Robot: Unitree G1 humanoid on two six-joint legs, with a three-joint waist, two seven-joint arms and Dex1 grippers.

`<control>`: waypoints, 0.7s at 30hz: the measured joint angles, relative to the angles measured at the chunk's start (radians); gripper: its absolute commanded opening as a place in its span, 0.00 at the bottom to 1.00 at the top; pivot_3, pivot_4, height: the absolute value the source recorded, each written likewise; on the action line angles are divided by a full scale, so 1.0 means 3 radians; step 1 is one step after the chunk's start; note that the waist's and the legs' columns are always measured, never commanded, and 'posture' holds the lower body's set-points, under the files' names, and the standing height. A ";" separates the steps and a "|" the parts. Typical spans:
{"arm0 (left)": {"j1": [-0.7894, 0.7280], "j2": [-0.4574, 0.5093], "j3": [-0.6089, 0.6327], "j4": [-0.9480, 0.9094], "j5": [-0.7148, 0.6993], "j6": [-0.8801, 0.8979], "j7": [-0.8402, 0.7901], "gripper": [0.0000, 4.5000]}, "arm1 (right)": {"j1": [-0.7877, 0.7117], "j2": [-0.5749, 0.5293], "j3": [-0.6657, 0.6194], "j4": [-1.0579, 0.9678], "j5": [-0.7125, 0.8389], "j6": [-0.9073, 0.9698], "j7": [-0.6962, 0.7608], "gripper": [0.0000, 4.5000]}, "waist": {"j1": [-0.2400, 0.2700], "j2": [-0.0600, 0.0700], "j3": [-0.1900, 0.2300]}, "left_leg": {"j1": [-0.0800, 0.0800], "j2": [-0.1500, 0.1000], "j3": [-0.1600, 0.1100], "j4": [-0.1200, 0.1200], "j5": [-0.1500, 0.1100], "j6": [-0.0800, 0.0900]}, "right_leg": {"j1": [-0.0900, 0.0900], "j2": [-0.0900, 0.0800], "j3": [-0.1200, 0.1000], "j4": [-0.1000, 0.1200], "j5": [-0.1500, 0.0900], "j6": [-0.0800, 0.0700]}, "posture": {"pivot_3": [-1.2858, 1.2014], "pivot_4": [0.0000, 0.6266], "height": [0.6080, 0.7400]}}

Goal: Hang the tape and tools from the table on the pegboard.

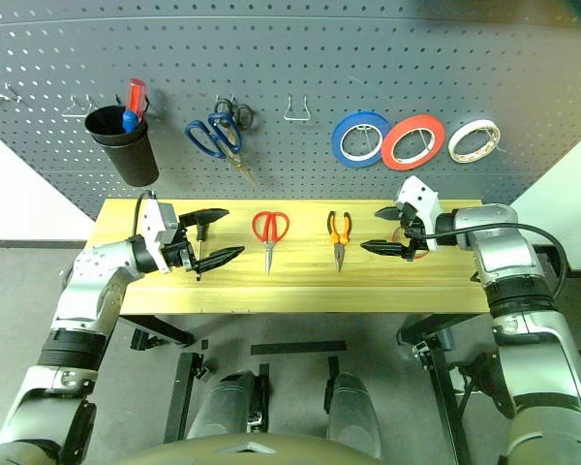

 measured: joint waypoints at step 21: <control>-0.0586 -0.0270 -0.0586 0.0267 0.0362 0.0535 0.0148 1.00 | -0.0410 0.0036 0.0112 0.0661 -0.0502 0.0105 -0.0481 1.00 | -0.0081 0.0005 0.0011 | 0.0001 0.0000 -0.0001 0.0000 0.0000 0.0001 | 0.0000 0.0000 0.0001 -0.0001 0.0000 0.0000 | 0.50 0.35 0.94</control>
